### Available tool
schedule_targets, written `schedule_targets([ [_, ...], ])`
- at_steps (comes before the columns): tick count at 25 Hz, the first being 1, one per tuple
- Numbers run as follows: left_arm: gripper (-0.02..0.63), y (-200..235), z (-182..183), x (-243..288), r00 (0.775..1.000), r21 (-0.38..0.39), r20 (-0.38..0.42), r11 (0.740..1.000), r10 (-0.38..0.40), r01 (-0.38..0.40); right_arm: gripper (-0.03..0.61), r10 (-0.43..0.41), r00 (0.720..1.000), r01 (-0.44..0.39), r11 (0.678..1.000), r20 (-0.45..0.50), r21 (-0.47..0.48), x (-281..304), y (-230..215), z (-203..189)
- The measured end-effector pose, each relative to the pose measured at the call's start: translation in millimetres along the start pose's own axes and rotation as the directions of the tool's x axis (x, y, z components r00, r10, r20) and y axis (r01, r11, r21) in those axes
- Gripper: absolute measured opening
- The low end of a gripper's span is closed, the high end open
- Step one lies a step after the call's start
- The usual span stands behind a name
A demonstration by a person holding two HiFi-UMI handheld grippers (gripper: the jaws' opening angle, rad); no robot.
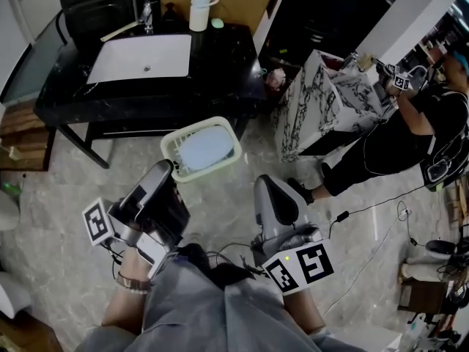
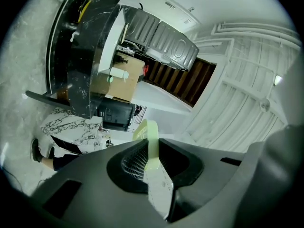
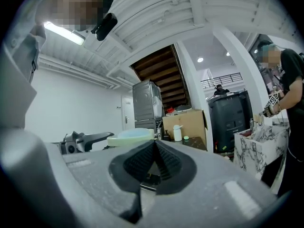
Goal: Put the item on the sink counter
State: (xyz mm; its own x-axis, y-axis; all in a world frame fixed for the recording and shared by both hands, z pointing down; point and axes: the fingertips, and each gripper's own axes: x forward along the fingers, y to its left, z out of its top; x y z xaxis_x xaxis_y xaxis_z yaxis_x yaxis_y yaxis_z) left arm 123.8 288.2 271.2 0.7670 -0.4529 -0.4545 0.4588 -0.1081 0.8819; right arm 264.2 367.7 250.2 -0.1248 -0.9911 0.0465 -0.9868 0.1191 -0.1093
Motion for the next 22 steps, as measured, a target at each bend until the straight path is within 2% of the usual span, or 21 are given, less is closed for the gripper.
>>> schedule_targets([
  [9, 0.072, 9, 49, 14, 0.999, -0.026, -0.039, 1.0, -0.01, 0.009, -0.003, -0.036, 0.999, 0.036, 0.999, 0.013, -0.011, 48, 8, -2],
  [22, 0.072, 1, 74, 8, 0.999, -0.027, -0.036, 0.999, -0.027, 0.026, -0.003, -0.041, 0.999, 0.041, 0.999, 0.013, -0.031, 64, 23, 4],
])
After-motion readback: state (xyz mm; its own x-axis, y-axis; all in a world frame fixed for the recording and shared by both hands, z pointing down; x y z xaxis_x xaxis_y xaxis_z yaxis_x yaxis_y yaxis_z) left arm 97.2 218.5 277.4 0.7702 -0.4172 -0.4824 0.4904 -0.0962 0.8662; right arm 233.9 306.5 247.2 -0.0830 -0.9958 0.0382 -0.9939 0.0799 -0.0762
